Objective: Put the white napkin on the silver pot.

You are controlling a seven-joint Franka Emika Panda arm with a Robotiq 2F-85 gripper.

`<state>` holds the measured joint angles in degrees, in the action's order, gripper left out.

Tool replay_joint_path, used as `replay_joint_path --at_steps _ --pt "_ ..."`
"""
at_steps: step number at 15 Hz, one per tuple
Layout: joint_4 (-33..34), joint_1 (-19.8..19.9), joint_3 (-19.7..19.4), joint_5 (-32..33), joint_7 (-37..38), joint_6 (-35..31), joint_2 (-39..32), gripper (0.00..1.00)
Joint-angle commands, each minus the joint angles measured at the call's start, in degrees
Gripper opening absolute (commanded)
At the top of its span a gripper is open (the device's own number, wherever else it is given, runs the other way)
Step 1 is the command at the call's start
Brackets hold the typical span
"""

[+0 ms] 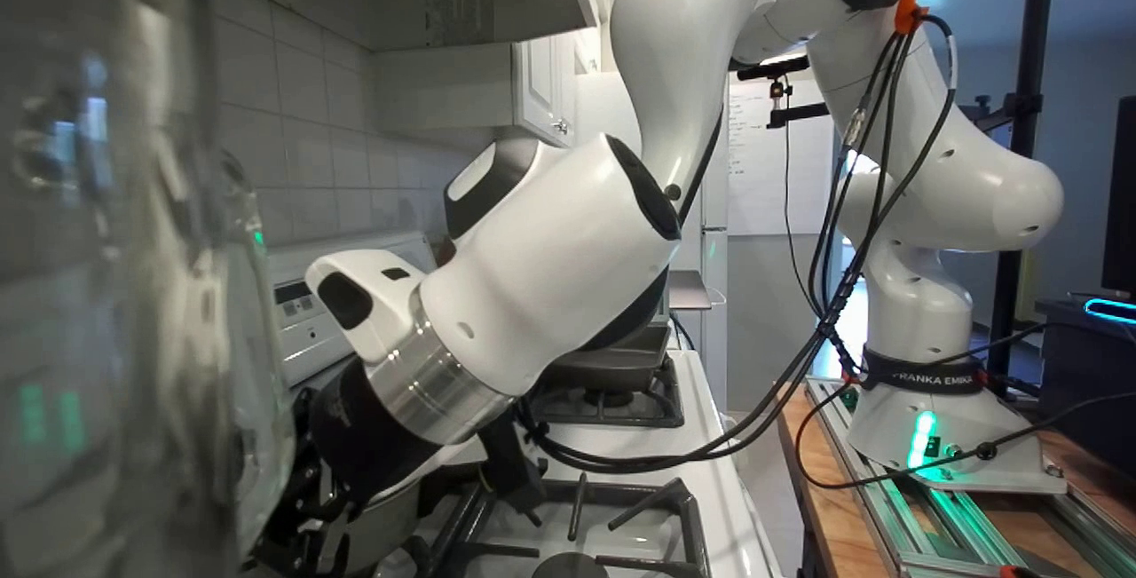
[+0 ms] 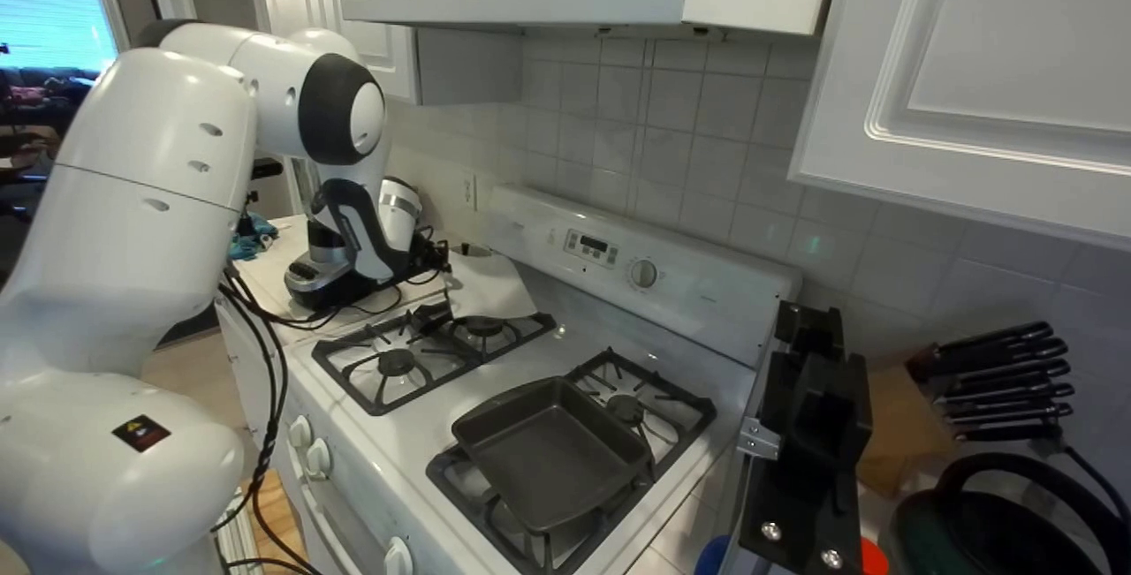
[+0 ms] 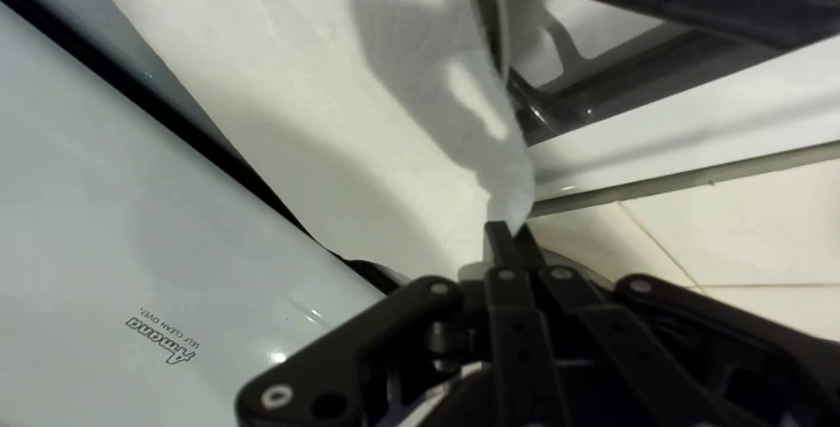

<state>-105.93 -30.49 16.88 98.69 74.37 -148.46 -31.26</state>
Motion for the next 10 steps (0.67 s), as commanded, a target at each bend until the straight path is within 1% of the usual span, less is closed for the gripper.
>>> replay_joint_path --at_steps 1,2,4,5,7,8,10 --pt "0.22 2.04 2.26 -0.72 -0.11 0.22 -0.89 0.27" --pt "-0.09 2.49 2.71 -2.62 -1.00 0.41 -0.39 0.32" --pt "-2.90 3.47 4.24 -13.64 -7.20 3.27 2.85 0.45" --pt "-5.44 6.02 7.58 -18.13 -9.04 7.29 4.58 0.53" --pt "-6.53 8.70 12.07 -27.20 -13.65 13.56 7.12 0.67" --pt "-6.35 9.48 13.73 -31.52 -14.76 16.87 8.40 0.73" --pt "-4.95 9.35 14.62 -40.20 -17.71 23.80 10.98 0.88"
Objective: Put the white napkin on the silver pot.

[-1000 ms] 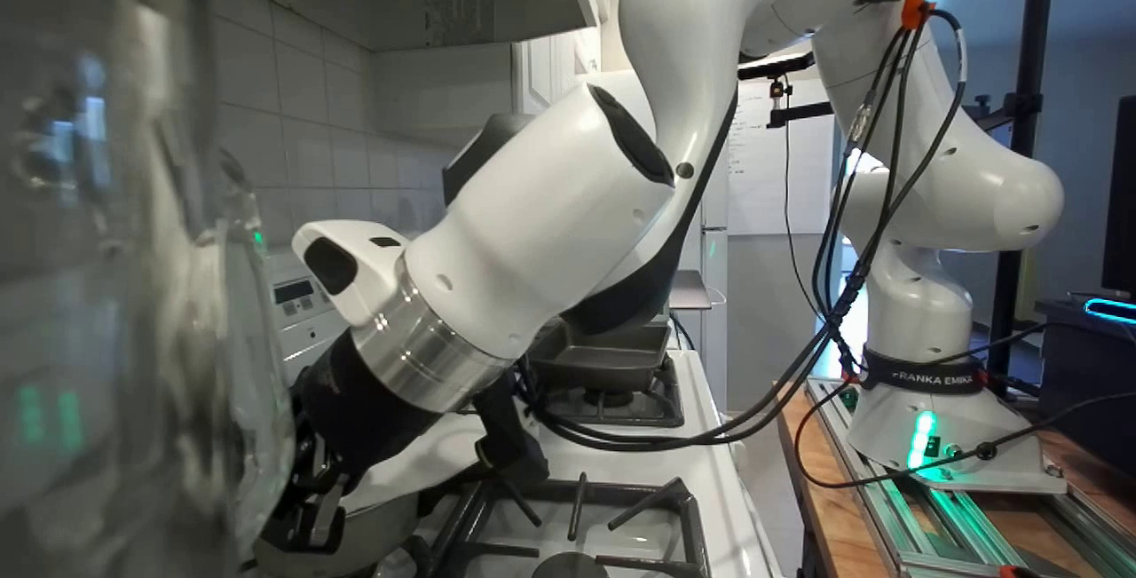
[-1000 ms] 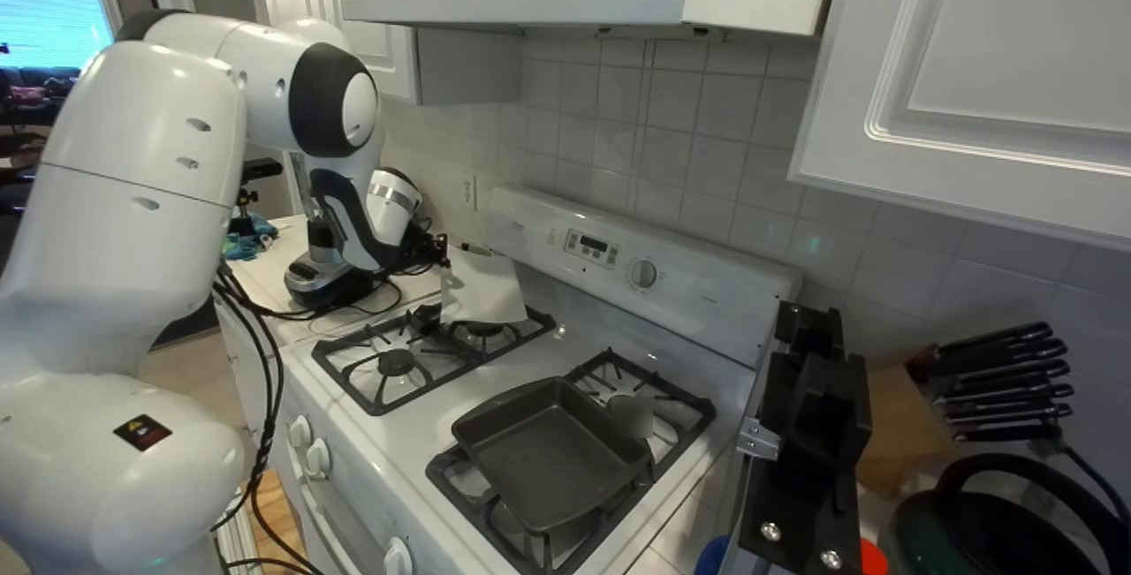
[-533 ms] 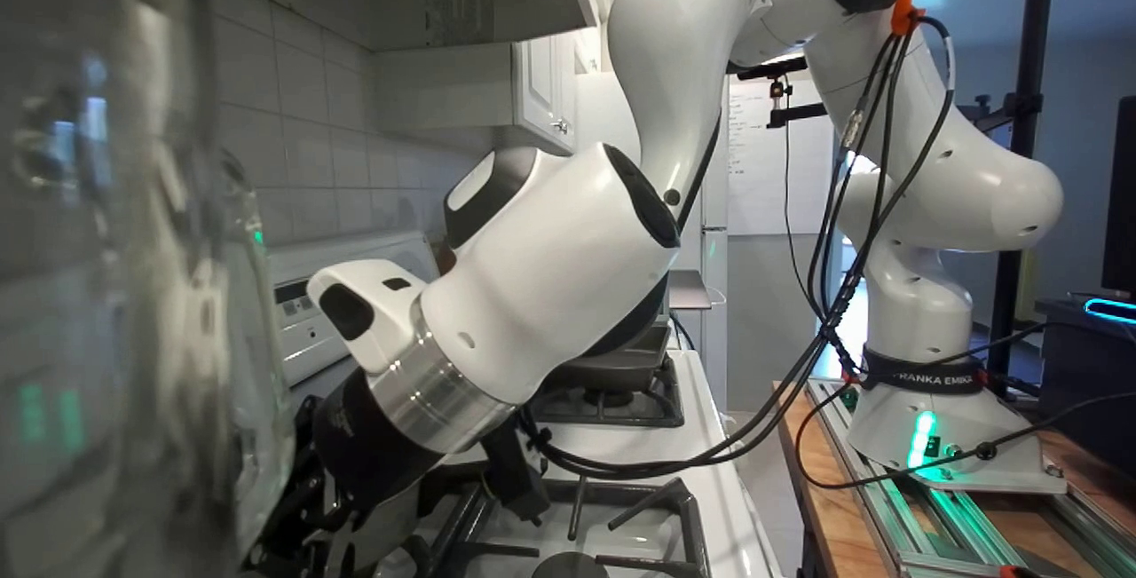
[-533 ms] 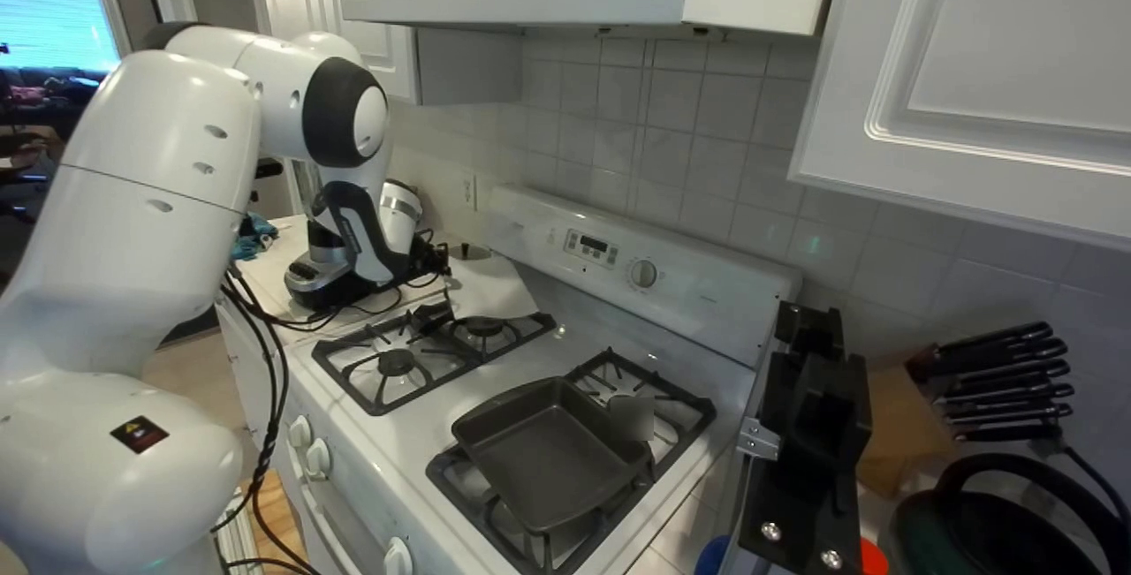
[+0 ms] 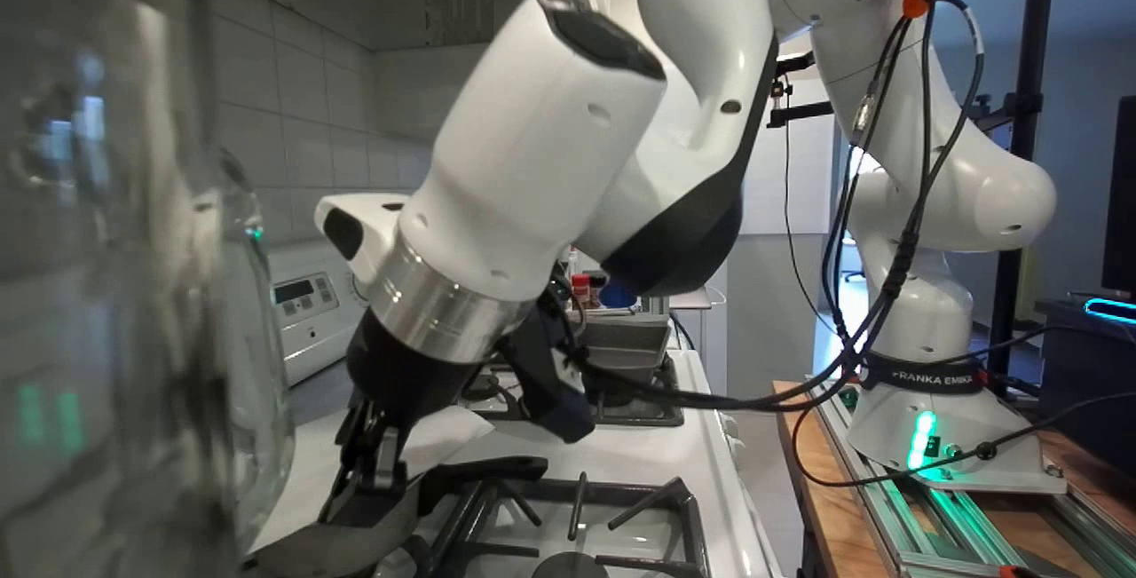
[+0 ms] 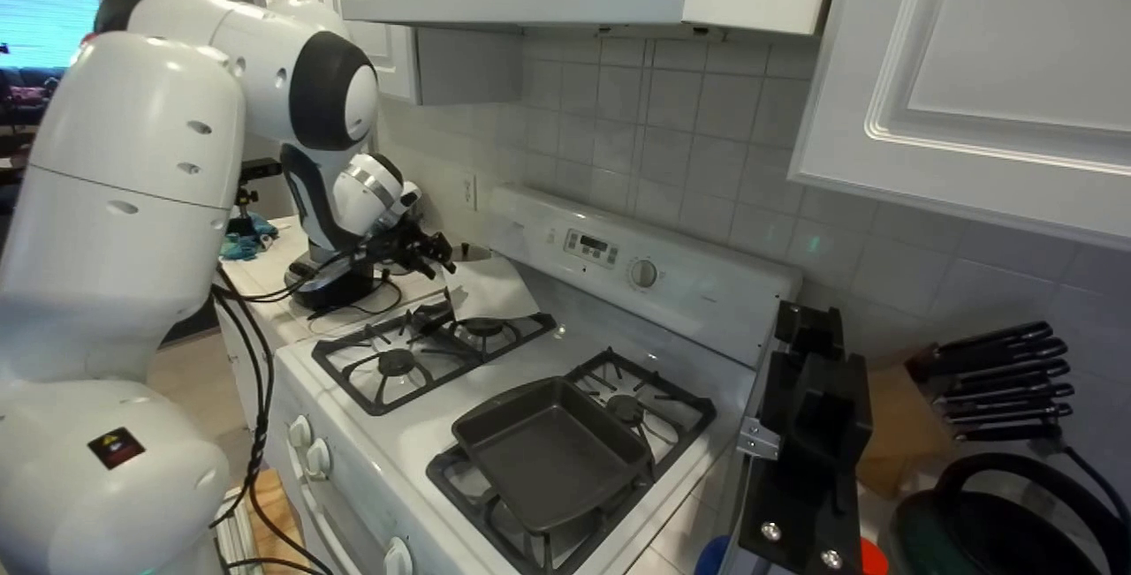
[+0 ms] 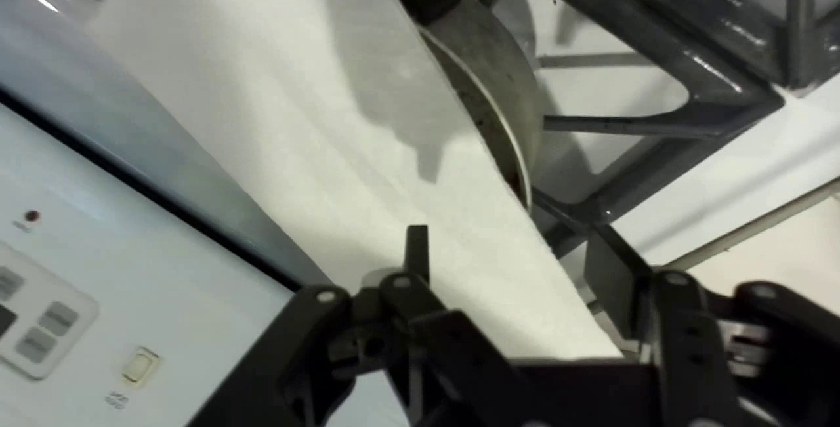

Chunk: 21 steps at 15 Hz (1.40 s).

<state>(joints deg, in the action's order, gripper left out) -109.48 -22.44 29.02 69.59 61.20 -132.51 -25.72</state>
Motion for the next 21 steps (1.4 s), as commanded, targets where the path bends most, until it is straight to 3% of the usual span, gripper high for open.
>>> replay_joint_path --at_steps 1,2,4,6,15,21 --pt "-0.52 1.87 3.33 -15.00 -6.15 11.24 6.27 0.94" --pt "0.10 2.59 3.88 -19.18 -7.96 13.98 7.44 0.99" --pt "0.68 -0.14 -0.65 -27.77 -10.96 16.72 10.58 1.00" --pt "0.22 0.54 -3.36 -33.17 -13.34 17.11 12.88 1.00" --pt "-10.80 7.81 -15.64 -47.33 -25.29 1.01 19.64 1.00" --pt "-23.63 10.28 -19.08 -49.07 -27.79 -8.43 27.80 1.00"
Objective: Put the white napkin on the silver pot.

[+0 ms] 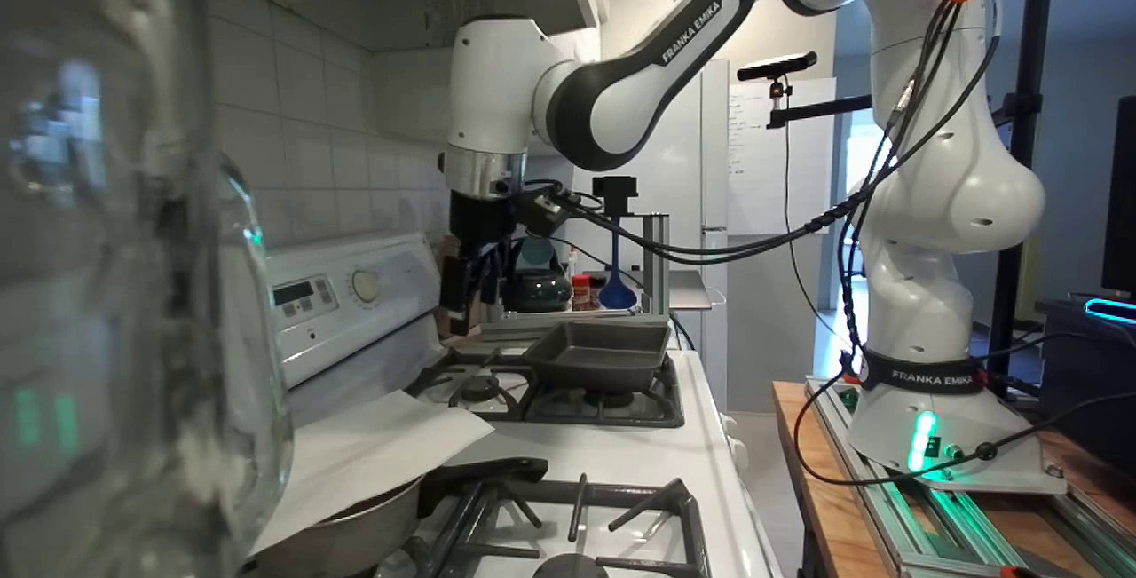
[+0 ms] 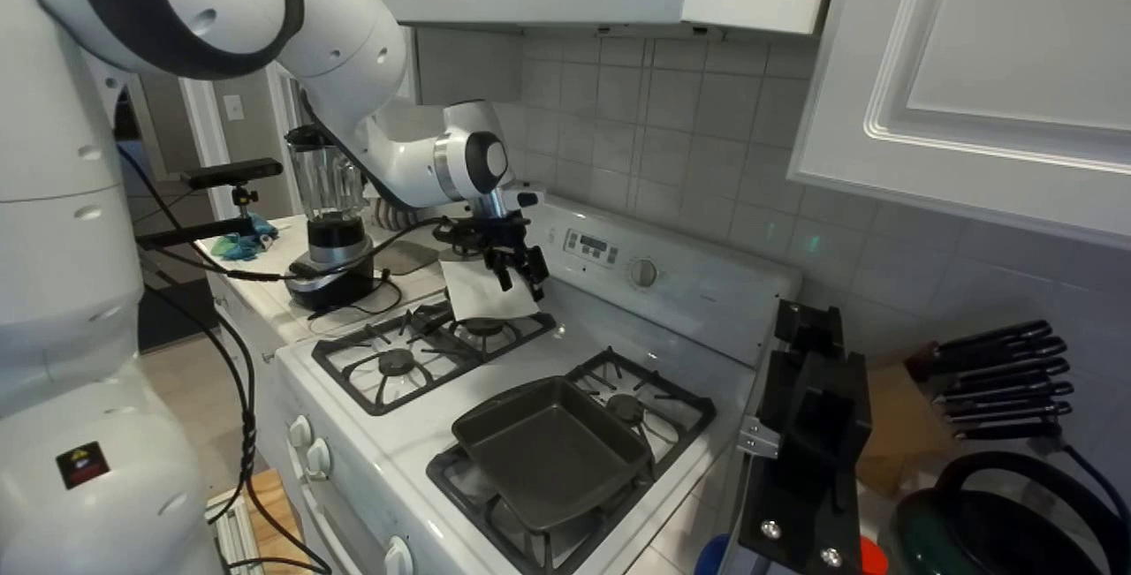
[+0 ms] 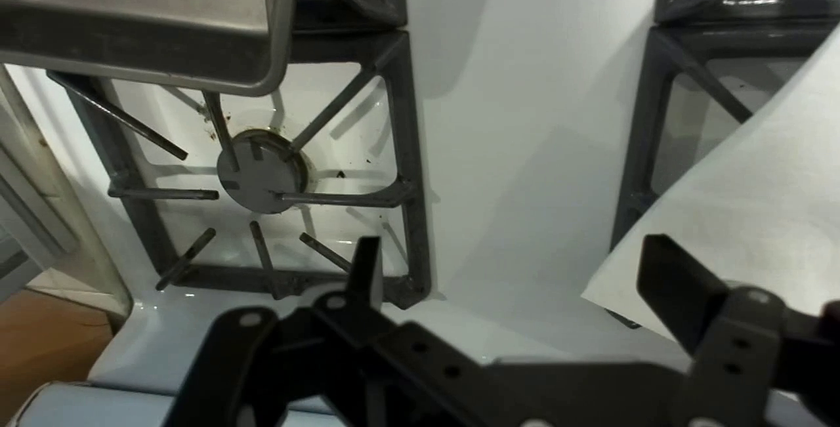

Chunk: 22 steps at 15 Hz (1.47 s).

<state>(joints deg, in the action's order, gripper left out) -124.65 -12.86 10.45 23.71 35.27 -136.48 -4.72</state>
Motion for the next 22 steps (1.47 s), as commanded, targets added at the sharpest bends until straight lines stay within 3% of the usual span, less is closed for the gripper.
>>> replay_joint_path --at_steps 1,6,13,18,22 --pt "-10.34 1.00 -0.63 -4.07 -1.75 -5.80 8.15 1.00" --pt "-15.69 2.81 -0.83 -10.95 -0.71 -5.11 15.26 1.00" --pt "-14.84 6.39 -1.02 -16.40 -1.77 9.37 22.57 1.00" --pt "-14.39 7.15 -2.30 -19.59 -6.87 12.93 23.44 1.00" --pt "-13.42 8.32 -1.54 -19.39 -4.94 11.66 21.81 1.00"
